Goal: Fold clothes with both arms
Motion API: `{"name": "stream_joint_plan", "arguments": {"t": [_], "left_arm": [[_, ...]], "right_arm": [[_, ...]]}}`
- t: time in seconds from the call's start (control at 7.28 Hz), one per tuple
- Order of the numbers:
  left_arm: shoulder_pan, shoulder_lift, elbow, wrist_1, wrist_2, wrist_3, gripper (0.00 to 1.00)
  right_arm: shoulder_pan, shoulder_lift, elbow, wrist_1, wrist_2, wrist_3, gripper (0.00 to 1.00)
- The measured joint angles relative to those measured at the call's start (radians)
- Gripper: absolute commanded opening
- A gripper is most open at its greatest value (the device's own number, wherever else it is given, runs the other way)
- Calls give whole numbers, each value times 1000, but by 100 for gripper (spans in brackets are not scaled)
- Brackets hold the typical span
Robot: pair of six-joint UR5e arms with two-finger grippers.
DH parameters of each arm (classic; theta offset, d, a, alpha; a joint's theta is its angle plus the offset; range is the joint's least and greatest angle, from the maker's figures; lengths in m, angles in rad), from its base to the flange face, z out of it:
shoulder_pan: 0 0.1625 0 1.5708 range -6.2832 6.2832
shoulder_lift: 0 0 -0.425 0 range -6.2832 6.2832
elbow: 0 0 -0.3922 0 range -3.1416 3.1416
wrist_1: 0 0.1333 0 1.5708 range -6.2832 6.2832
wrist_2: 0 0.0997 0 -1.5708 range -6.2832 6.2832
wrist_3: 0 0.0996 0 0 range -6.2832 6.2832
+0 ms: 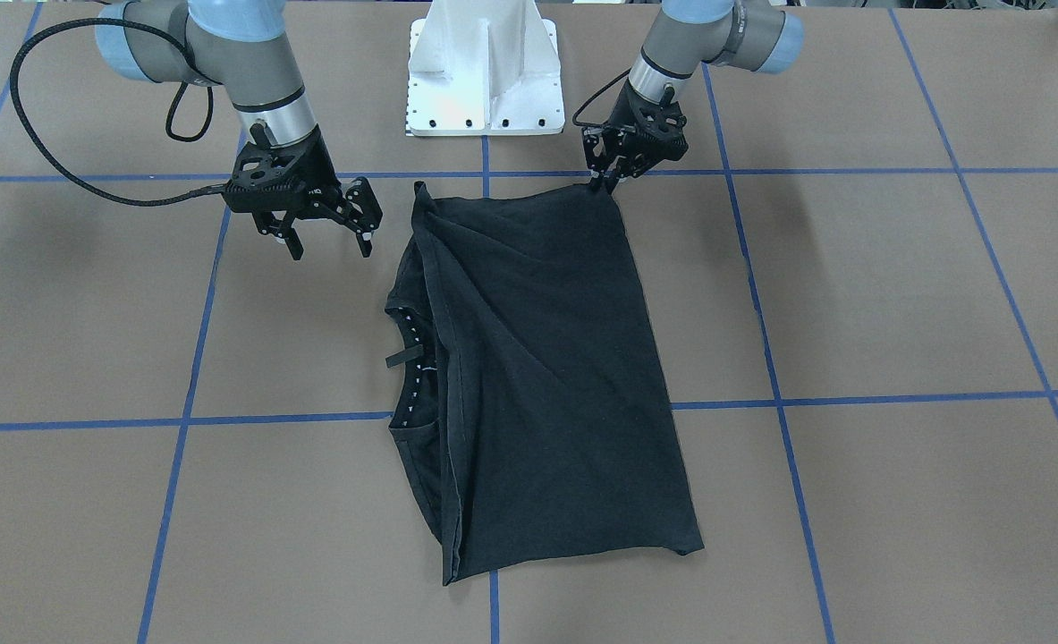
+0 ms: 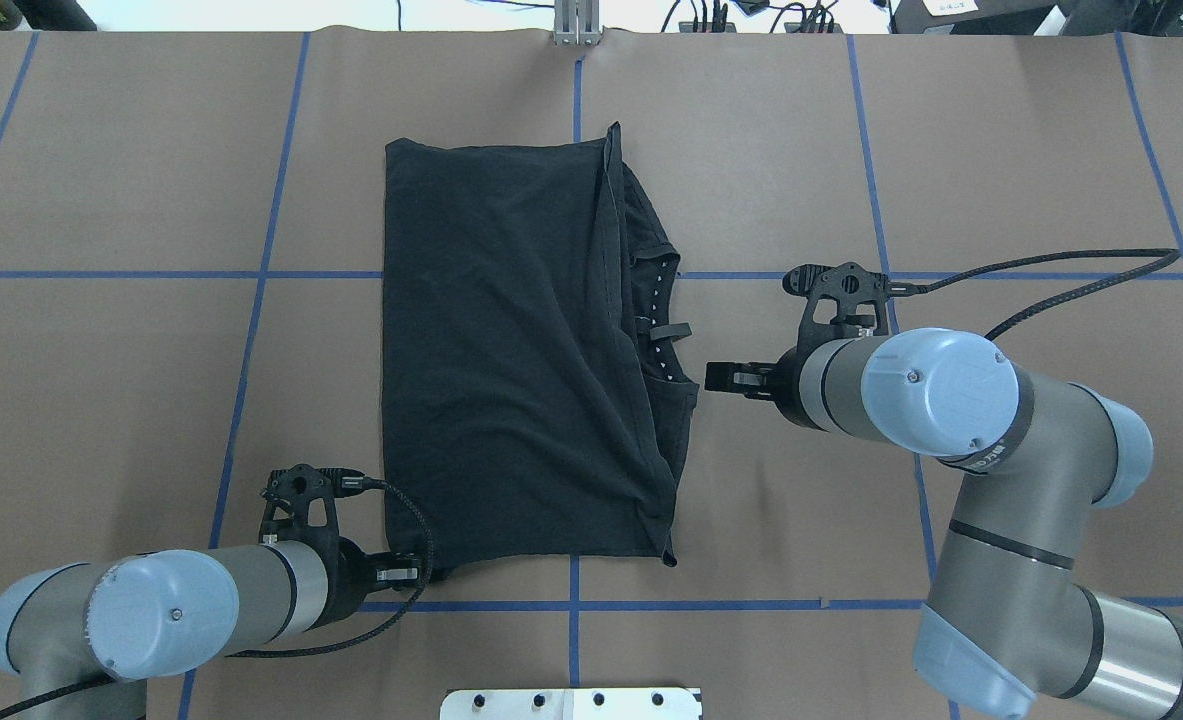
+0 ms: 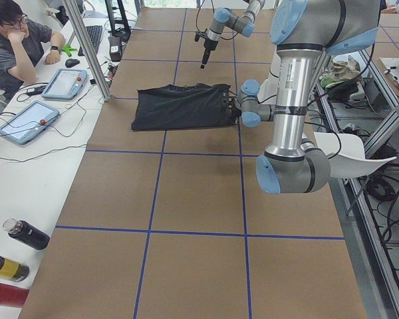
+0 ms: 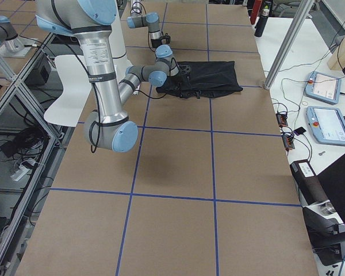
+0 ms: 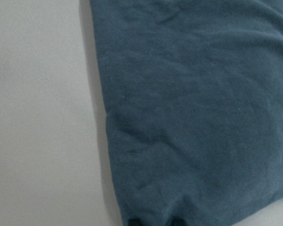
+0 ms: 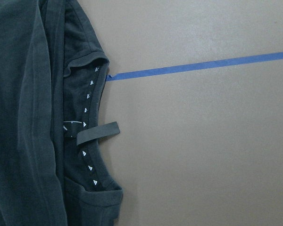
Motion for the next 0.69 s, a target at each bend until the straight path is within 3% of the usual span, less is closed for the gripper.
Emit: {"name": "stream_joint_plan", "arguments": {"t": [0.41,0.69], "left_arm": [[-2,2,-2,0,2,0,0],[-2,1,-3,0,2,0,0]], "right_arm": [[-49,8,-19,1,-59,31,100],[-112,55,-58,1,-135,132,94]]}}
